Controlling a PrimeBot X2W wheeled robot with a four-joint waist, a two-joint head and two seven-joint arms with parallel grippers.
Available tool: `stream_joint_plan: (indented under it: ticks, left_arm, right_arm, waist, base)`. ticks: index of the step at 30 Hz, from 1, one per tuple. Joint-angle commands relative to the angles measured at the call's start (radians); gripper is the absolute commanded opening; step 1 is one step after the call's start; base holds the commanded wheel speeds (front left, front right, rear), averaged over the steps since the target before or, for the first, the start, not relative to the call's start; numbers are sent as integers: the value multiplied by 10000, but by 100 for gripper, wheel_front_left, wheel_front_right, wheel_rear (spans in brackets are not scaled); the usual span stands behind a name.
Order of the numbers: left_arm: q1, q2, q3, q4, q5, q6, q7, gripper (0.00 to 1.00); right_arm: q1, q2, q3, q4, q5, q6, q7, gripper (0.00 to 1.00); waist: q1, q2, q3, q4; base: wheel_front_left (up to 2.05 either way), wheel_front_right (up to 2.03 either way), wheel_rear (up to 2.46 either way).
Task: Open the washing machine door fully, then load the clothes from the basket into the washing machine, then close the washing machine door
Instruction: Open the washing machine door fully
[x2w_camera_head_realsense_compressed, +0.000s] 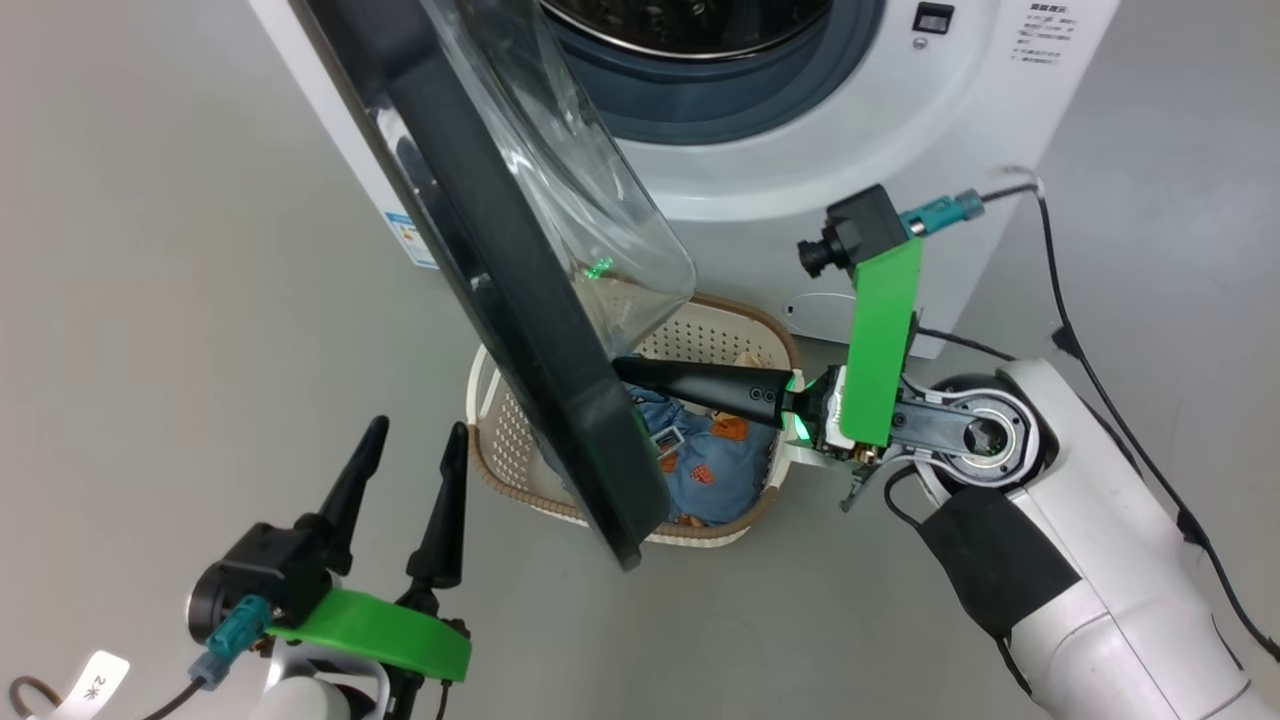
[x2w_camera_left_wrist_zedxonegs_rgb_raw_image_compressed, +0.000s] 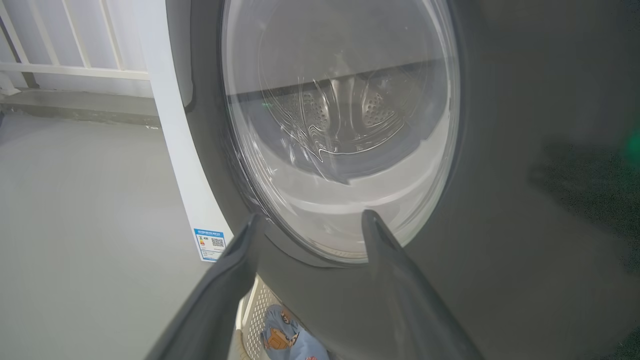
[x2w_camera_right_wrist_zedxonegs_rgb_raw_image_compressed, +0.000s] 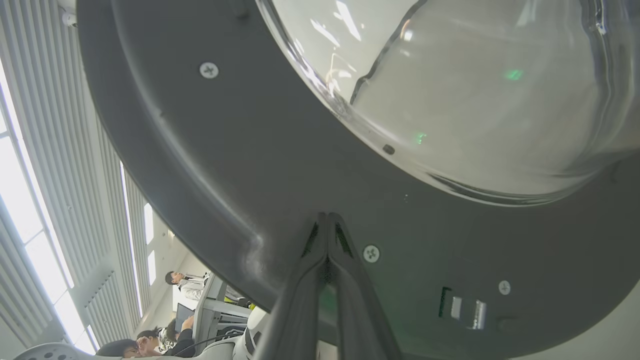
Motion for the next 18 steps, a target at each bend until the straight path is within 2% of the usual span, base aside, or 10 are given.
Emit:
stream_joint_plan:
  ticks: [1, 3, 4, 6, 7, 8, 18]
  left_arm:
    - [12, 206, 402, -163, 111, 2, -65, 100]
    - [41, 206, 479, -118, 170, -3, -65, 100]
    - [53, 206, 517, -95, 203, -5, -65, 100]
    - [87, 206, 604, -46, 279, -11, -65, 100]
    - [108, 206, 646, -22, 318, -13, -65, 100]
    - [126, 206, 686, 1, 351, -16, -65, 100]
    - [299, 286, 1007, 88, 522, -26, -65, 100]
  right_arm:
    - [187, 232, 31, -227, -69, 17, -140, 13]
    - [307, 154, -62, -182, -109, 17, -292, 37]
    - [382, 114, -122, -167, -117, 17, -381, 45]
    - [566, 24, -236, -143, -135, 17, -559, 85]
    - [673, -23, -294, -146, -129, 17, -636, 96]
    - [786, -80, -354, -151, -131, 17, -718, 100]
    - [1940, -655, -619, -273, -262, 17, -1282, 100]
  waist:
    - [0, 0, -48, -79]
    - [0, 0, -109, -164]
    - [0, 0, -137, -206]
    - [0, 0, -215, -300]
    - [0, 0, -254, -349]
    - [0, 0, -293, -395]
    - [0, 0, -625, -958]
  base:
    - [0, 0, 0]
    - [0, 0, 0]
    - [0, 0, 0]
    - [0, 0, 0]
    - [0, 0, 0]
    - [0, 0, 0]
    - [0, 0, 0]
